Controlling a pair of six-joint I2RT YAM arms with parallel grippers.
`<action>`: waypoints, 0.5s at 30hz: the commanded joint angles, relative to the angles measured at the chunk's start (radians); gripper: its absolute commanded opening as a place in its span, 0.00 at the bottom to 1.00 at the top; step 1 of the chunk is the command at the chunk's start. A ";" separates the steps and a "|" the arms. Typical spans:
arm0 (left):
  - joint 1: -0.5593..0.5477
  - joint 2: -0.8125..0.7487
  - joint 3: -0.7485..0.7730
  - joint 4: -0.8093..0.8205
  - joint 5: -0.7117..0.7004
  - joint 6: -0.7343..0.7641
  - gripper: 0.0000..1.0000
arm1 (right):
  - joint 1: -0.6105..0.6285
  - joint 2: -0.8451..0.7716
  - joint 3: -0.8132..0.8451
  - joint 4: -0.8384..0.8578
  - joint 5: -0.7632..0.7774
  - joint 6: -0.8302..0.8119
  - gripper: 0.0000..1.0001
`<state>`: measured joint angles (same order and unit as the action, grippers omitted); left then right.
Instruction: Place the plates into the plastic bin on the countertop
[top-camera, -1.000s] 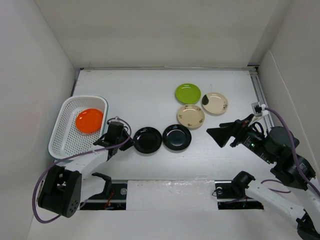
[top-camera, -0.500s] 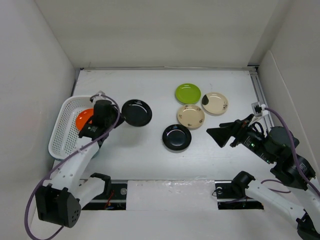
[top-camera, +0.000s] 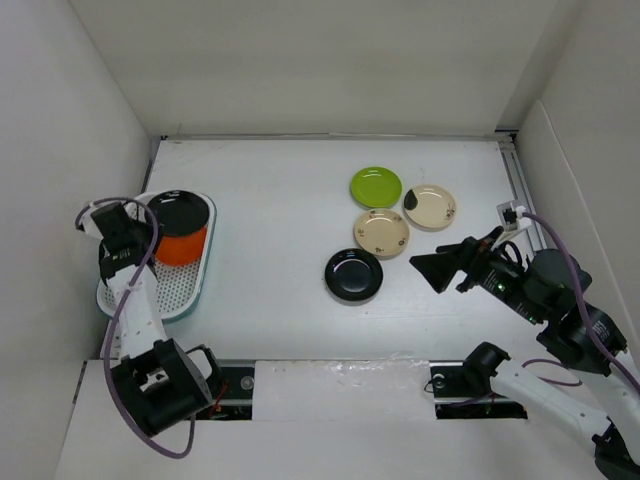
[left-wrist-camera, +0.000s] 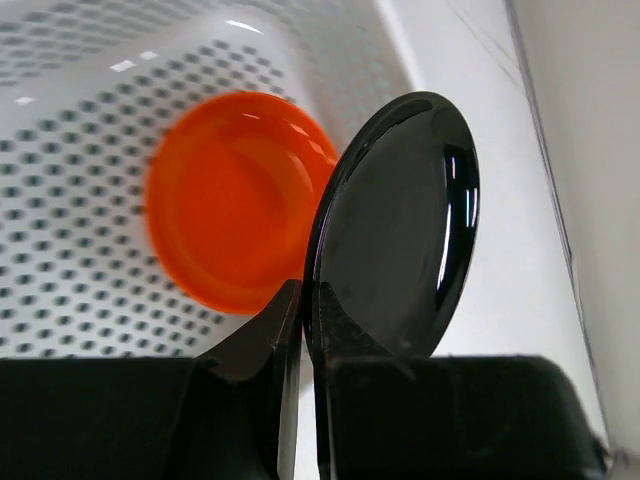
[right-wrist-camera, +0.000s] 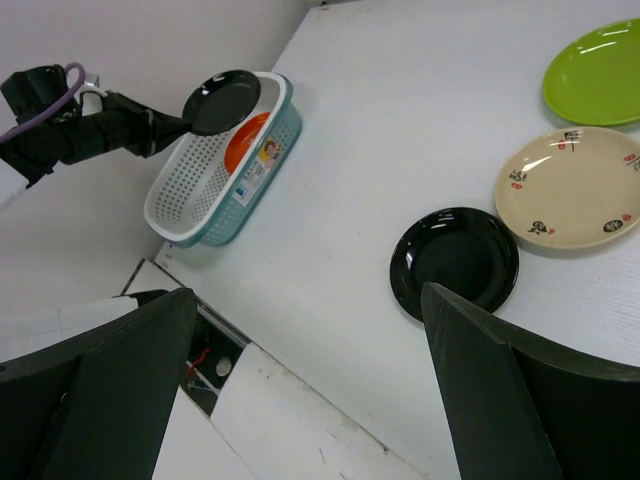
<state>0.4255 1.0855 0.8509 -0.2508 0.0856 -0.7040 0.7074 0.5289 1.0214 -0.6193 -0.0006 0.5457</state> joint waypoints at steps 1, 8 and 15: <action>0.106 0.011 -0.053 0.051 0.066 0.017 0.00 | -0.002 0.009 0.003 0.065 -0.004 -0.016 1.00; 0.162 0.080 -0.116 0.094 0.078 0.006 0.00 | -0.002 0.010 -0.006 0.086 -0.038 -0.016 1.00; 0.162 0.139 -0.093 0.098 0.126 0.006 0.55 | -0.002 -0.024 -0.015 0.073 -0.047 -0.016 1.00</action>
<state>0.5892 1.2484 0.7353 -0.1883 0.1688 -0.6945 0.7078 0.5251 1.0096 -0.5991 -0.0307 0.5453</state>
